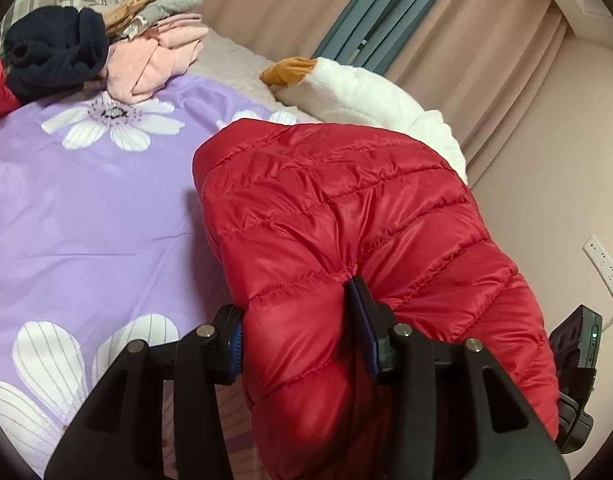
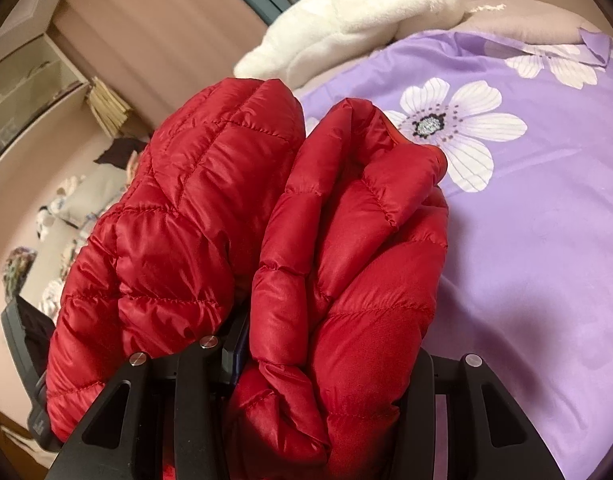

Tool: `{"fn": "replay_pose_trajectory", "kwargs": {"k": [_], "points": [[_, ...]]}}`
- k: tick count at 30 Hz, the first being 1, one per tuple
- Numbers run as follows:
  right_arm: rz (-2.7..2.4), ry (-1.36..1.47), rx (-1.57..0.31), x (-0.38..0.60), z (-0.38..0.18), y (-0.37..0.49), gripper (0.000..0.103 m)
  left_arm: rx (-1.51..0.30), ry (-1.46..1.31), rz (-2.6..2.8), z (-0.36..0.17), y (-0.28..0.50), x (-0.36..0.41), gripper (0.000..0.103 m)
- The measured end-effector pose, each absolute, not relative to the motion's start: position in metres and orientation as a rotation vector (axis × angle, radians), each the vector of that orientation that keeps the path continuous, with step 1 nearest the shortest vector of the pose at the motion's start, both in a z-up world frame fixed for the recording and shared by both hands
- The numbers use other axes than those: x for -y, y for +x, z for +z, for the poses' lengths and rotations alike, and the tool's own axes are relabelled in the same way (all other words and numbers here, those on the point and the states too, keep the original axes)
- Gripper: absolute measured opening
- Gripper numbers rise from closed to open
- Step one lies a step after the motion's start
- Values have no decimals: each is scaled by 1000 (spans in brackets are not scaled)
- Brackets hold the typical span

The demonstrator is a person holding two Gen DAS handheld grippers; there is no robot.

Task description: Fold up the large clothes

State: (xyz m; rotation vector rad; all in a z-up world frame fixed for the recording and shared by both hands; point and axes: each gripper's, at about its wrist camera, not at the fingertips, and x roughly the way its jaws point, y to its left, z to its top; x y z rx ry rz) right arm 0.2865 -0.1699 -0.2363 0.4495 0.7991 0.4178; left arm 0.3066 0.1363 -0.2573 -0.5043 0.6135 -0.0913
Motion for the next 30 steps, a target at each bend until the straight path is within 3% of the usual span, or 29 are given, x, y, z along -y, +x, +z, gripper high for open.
{"fn": "replay_pose_trajectory", "kwargs": {"k": [14, 20, 30], "points": [[328, 381, -834, 169, -256, 287, 47, -690, -371, 47, -305, 317, -137, 61], [350, 451, -844, 181, -270, 290, 51, -727, -497, 18, -316, 320, -152, 70], [290, 374, -803, 175, -265, 282, 53, -707, -508, 31, -318, 313, -150, 70]]}}
